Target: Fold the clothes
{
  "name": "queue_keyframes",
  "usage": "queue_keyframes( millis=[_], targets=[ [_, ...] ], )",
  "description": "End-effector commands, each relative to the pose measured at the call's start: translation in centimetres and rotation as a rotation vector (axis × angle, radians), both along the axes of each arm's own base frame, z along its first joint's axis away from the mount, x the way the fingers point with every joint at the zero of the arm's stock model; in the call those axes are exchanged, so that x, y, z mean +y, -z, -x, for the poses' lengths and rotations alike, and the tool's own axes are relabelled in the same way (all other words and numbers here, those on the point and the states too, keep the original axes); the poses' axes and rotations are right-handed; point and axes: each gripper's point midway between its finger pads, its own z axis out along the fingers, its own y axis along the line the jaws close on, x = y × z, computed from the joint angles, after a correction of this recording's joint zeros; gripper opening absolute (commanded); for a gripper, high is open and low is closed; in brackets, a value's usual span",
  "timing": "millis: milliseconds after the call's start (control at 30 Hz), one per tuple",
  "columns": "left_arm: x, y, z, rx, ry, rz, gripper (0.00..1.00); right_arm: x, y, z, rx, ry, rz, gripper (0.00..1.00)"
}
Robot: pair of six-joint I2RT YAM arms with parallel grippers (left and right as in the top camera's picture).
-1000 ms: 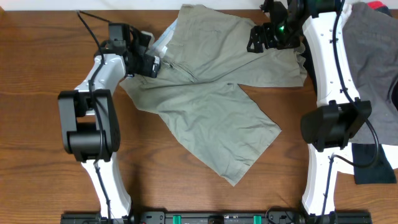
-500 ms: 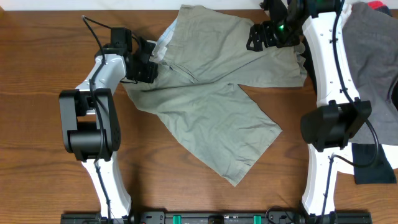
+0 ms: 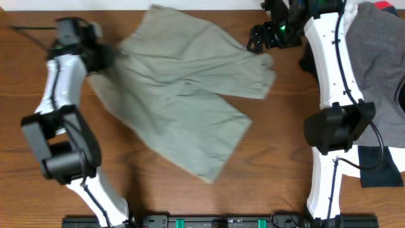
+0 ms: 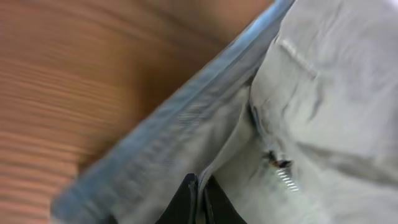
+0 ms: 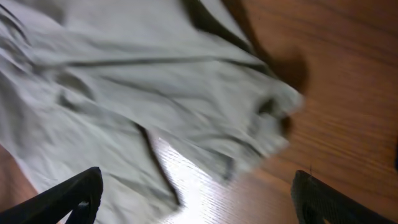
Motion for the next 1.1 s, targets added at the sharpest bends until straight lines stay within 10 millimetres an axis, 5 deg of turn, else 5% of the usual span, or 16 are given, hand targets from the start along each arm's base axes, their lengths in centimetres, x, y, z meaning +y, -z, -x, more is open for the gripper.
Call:
queue_keyframes(
  millis=[0,67,100,133,367,400,467,800,1067],
  targets=[
    [1.3,0.1,0.2,0.019,-0.088,-0.006,0.08,1.5,0.7,0.6,0.019,-0.042,-0.010,0.95],
    [1.1,1.1,0.7,0.050,-0.079,-0.004,0.53,1.9,1.1,1.0,0.034,-0.051,-0.007,0.95],
    [1.1,1.4,0.7,0.058,-0.071,-0.008,0.89,2.1,1.3,1.2,0.042,-0.056,-0.006,0.95],
    [1.1,1.6,0.8,0.064,-0.065,-0.014,0.98,2.3,1.3,1.5,0.051,-0.062,-0.004,0.94],
    [1.9,1.6,2.1,0.113,-0.097,-0.050,0.98,4.3,1.7,2.5,0.071,-0.097,0.006,0.88],
    [1.8,1.5,2.3,0.118,-0.097,-0.048,0.98,4.6,1.9,2.5,0.070,-0.094,0.008,0.75],
    [1.6,1.0,2.8,0.129,-0.105,-0.039,0.98,5.2,3.2,2.2,0.071,-0.081,0.030,0.01],
    [1.2,-1.8,4.5,0.128,-0.109,-0.037,0.98,5.9,13.6,1.6,0.094,0.039,0.122,0.01],
    [0.9,-1.5,5.2,0.159,-0.108,-0.030,0.98,4.2,18.8,2.2,0.095,0.103,0.169,0.01]
  ],
)
